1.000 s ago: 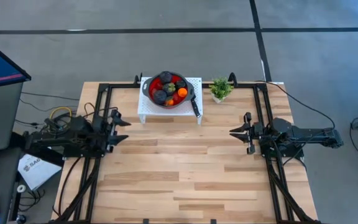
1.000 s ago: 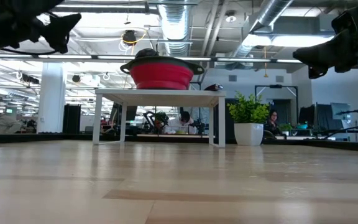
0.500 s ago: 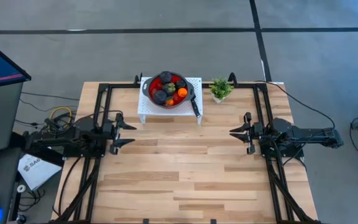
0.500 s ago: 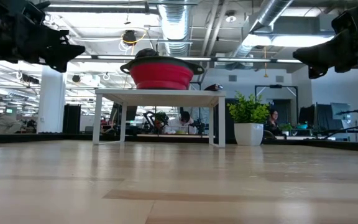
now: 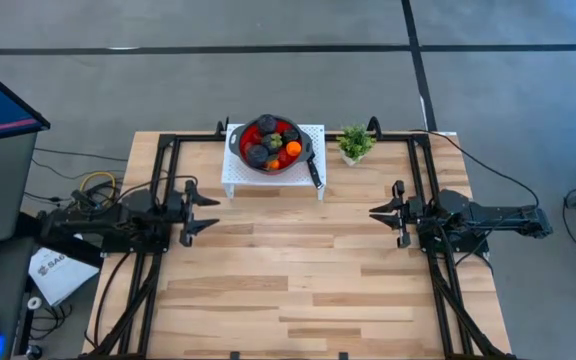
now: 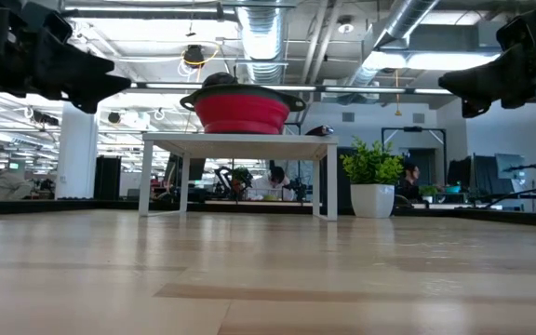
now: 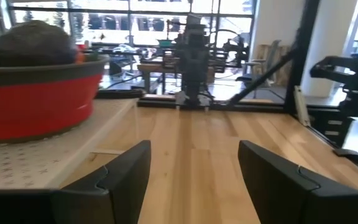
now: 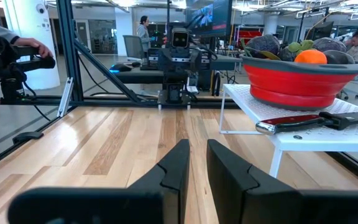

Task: Pick & Place Fruit
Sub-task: Return to Home Position

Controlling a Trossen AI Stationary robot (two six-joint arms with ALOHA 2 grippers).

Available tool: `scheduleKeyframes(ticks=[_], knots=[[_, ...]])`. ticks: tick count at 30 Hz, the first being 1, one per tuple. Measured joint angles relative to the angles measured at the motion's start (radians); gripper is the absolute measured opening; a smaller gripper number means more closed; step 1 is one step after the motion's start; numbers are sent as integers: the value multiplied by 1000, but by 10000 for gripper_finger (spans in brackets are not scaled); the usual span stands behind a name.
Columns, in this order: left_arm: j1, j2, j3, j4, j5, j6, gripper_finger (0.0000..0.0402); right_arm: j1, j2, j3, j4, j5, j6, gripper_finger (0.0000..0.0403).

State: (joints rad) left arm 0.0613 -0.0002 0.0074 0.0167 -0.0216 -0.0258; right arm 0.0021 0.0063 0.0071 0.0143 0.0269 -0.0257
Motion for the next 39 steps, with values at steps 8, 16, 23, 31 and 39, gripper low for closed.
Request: scheduleKeyframes(ticks=[8, 16, 23, 31, 39], knots=[[-37, 0, 0, 0, 0, 1, 237, 0, 0, 0, 0, 0, 0, 49], [-37, 0, -2, 10, 0, 22, 237, 0, 0, 0, 0, 0, 0, 49], [-37, 0, -2, 20, -5, 22, 237, 0, 0, 0, 0, 0, 0, 49], [-37, 0, -2, 7, -13, 22, 166, 0, 0, 0, 0, 0, 0, 49], [-37, 0, -1, 3, -6, 50, 7, 0, 0, 0, 0, 0, 0, 49]])
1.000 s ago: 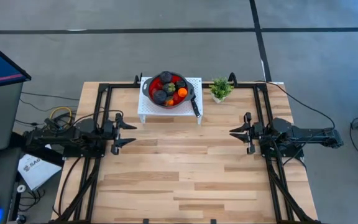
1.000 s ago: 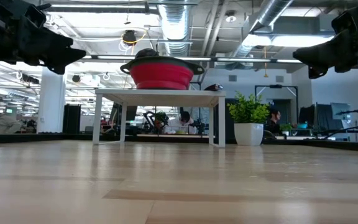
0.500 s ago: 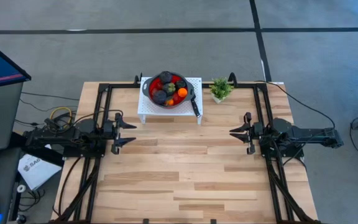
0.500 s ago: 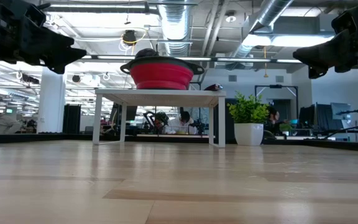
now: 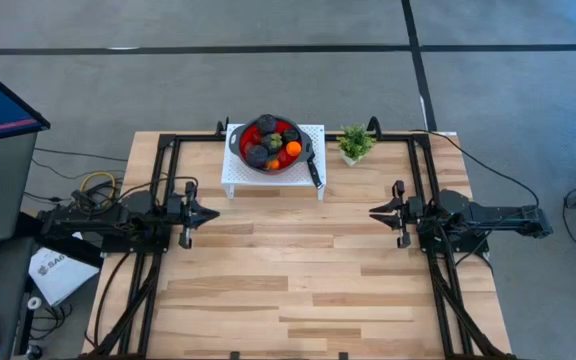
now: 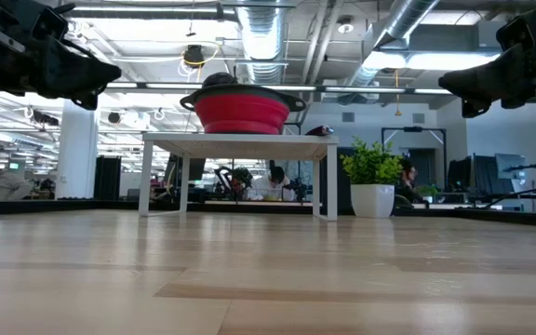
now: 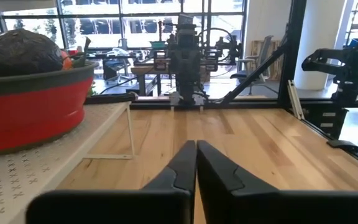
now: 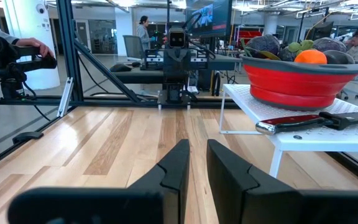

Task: Pick & Place Fruit
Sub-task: Return to Home Position

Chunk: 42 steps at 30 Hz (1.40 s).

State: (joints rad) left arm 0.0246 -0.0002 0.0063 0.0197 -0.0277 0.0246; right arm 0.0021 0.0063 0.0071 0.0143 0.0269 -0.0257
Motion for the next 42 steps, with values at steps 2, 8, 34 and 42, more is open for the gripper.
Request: scheduleKeyframes(ticks=[2, 8, 34, 42], knots=[[-1, 0, 0, -1, 0, 0, 2, 0, 0, 0, 0, 0, 0, 49], [-12, 0, 0, -2, -1, 0, 1, 0, 0, 0, 0, 0, 0, 49], [26, 7, 0, 30, -16, -3, 7, 0, 0, 0, 0, 0, 0, 49], [26, 16, 0, 42, -10, -3, 8, 0, 0, 0, 0, 0, 0, 49]])
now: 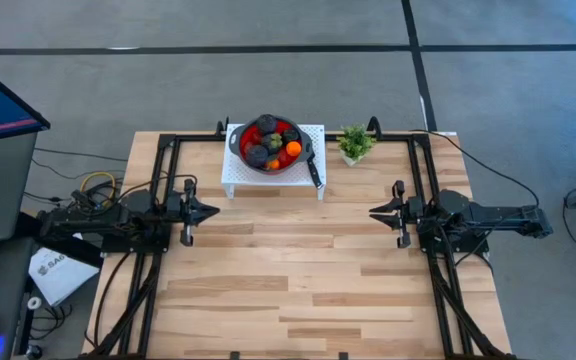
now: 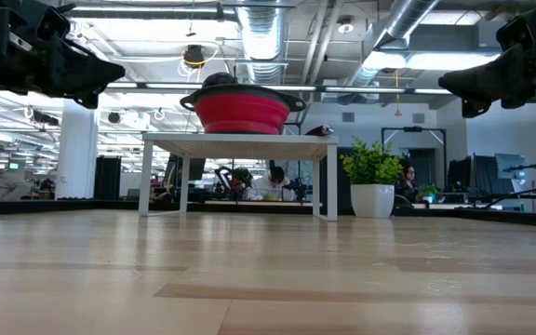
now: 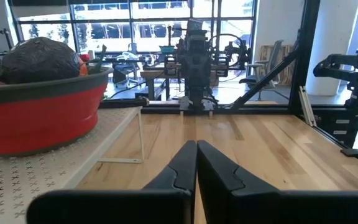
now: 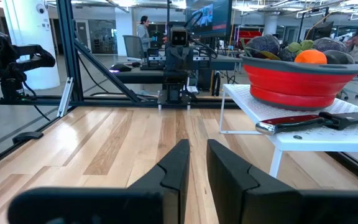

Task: Pick & Place Fruit
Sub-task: Return to Home Position

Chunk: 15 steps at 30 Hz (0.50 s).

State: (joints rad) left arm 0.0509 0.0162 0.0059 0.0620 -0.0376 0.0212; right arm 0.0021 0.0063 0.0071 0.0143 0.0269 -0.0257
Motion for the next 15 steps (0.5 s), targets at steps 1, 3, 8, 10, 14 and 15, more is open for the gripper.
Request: scheduleKeyframes(ticks=[1, 3, 8, 10, 14, 15], knots=[[0, 0, 0, 1, 0, 0, 8, 0, 0, 0, 0, 0, 0, 49], [0, 0, 0, 4, 0, 0, 8, 0, 0, 0, 0, 0, 0, 49], [0, 0, 0, 7, 0, 0, 8, 0, 0, 0, 0, 0, 0, 49], [0, 0, 0, 8, 0, 0, 8, 0, 0, 0, 0, 0, 0, 49], [0, 0, 0, 9, 0, 0, 8, 0, 0, 0, 0, 0, 0, 49], [0, 0, 0, 9, 0, 0, 8, 0, 0, 0, 0, 0, 0, 49]])
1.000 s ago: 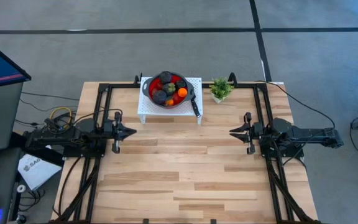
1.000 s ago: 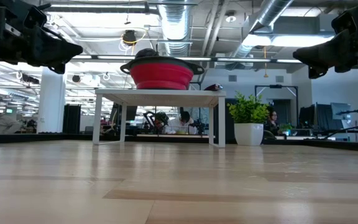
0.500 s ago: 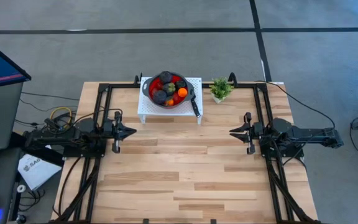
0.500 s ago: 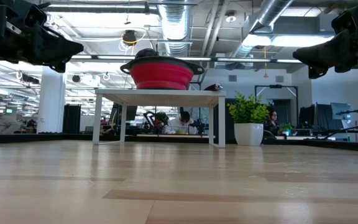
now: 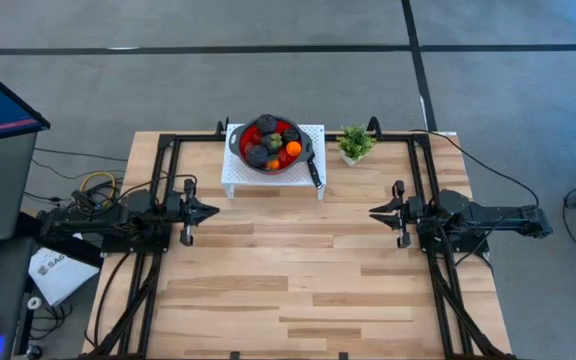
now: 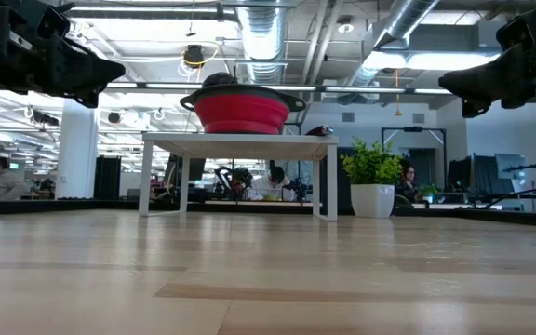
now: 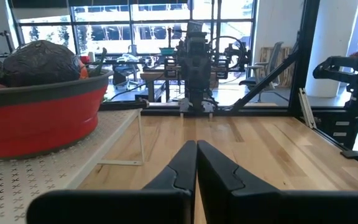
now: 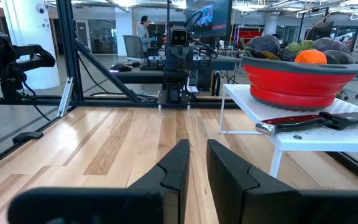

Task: Pick & Place Fruit
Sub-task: Return to Home Position

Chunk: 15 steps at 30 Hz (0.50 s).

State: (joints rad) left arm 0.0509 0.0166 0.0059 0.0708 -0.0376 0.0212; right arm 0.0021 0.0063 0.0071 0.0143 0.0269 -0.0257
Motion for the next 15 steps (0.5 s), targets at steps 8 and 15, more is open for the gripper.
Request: scheduleKeyframes(ticks=[8, 15], knots=[[0, 0, 0, 3, 0, 0, 8, 16, -3, 0, 0, 0, 0, 42], [0, 0, 0, 6, 0, 0, 8, 19, -3, 0, 0, -1, -8, 3]])
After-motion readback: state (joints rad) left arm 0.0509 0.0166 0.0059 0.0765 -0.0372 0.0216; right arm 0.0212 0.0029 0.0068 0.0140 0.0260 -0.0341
